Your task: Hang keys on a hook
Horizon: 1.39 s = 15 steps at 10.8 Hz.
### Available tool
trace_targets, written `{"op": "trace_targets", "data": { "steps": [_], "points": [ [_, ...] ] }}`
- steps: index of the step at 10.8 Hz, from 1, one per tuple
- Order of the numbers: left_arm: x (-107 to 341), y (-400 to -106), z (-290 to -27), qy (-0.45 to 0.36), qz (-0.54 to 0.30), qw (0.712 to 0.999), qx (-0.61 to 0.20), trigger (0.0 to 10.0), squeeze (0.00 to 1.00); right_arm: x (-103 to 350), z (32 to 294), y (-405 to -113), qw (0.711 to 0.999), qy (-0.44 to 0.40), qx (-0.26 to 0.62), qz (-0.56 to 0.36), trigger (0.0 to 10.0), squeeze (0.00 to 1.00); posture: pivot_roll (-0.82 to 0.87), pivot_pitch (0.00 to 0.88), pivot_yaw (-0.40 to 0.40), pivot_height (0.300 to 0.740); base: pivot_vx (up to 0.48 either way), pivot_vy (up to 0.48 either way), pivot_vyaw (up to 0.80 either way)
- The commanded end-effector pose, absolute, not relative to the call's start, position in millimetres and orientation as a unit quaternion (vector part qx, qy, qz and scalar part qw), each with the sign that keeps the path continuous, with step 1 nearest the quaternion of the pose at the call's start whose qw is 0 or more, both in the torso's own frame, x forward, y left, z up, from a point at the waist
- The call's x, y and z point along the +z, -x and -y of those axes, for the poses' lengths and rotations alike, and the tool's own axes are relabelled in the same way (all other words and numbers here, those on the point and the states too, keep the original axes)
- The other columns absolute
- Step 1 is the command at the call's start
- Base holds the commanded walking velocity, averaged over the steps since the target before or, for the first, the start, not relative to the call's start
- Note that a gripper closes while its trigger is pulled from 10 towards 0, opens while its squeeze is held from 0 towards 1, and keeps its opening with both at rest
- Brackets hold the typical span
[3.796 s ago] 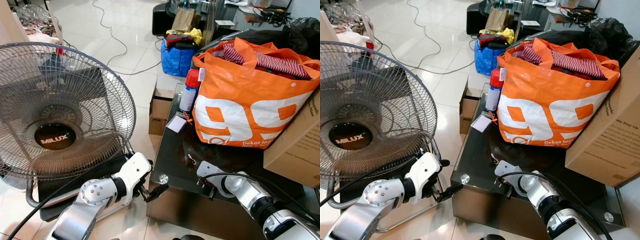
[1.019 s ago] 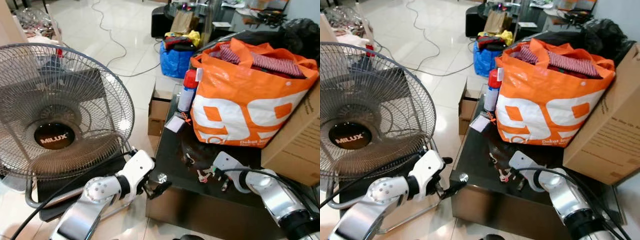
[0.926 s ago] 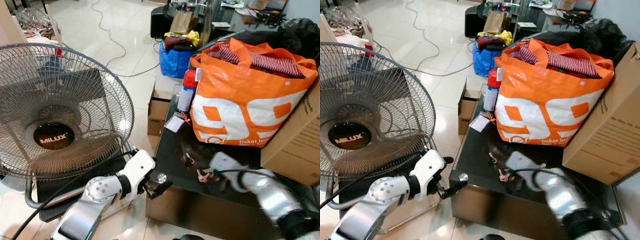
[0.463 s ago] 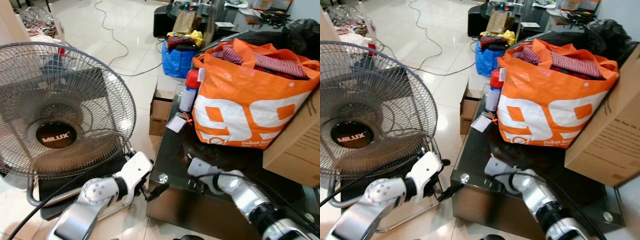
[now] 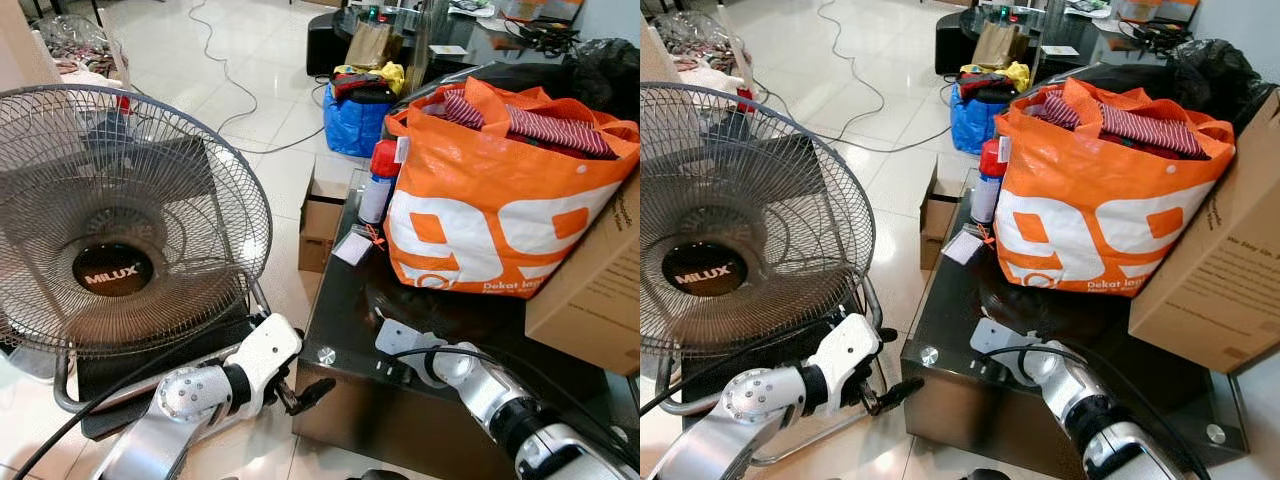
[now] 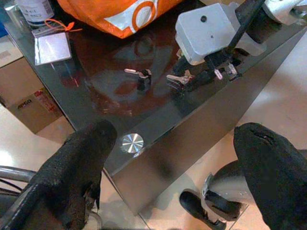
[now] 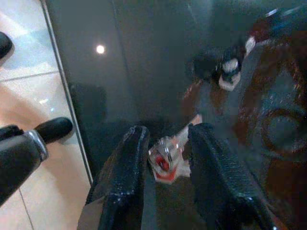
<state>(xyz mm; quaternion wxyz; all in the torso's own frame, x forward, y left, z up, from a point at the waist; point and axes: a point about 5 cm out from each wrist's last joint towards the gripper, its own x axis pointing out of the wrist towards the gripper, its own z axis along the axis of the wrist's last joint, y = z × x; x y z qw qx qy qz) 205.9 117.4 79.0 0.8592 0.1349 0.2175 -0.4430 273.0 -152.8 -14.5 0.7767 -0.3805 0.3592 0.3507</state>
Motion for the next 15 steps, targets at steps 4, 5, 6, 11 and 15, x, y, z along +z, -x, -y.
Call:
{"op": "trace_targets", "data": {
  "steps": [4, 5, 6, 11, 15],
  "points": [
    [82.2, -203.4, -112.8, -0.135, -0.214, 0.856, -0.451, 10.0, 0.00, -16.8, 165.7, -272.5, 0.763, 0.395, 0.347, -0.377, 0.0, 0.00, -0.13, 0.000, -0.072, 0.740, 0.000, 0.000, 0.00],
    [82.0, -203.2, -112.4, -0.134, -0.215, 0.856, -0.451, 10.0, 0.00, -18.1, 167.3, -271.4, 0.760, 0.395, 0.348, -0.380, 0.0, 0.00, -0.13, 0.000, -0.073, 0.740, 0.000, 0.000, 0.00],
    [82.0, -203.0, -112.4, -0.133, -0.215, 0.856, -0.451, 10.0, 0.00, -18.9, 167.9, -270.8, 0.759, 0.395, 0.350, -0.382, 0.0, 0.00, -0.13, 0.000, -0.075, 0.740, 0.000, 0.000, 0.00],
    [82.4, -206.1, -112.3, -0.133, -0.213, 0.858, -0.449, 10.0, 0.00, -8.7, 171.5, -276.0, 0.782, 0.351, 0.352, -0.376, 0.0, 0.00, -0.13, 0.000, -0.081, 0.740, 0.000, 0.000, 0.00],
    [82.1, -206.4, -106.8, -0.128, -0.210, 0.857, -0.454, 10.0, 0.00, -6.6, 174.3, -265.4, 0.826, 0.159, 0.336, -0.423, 0.0, 0.00, -0.15, 0.000, -0.075, 0.740, 0.000, 0.000, 0.00]
  ]
}}
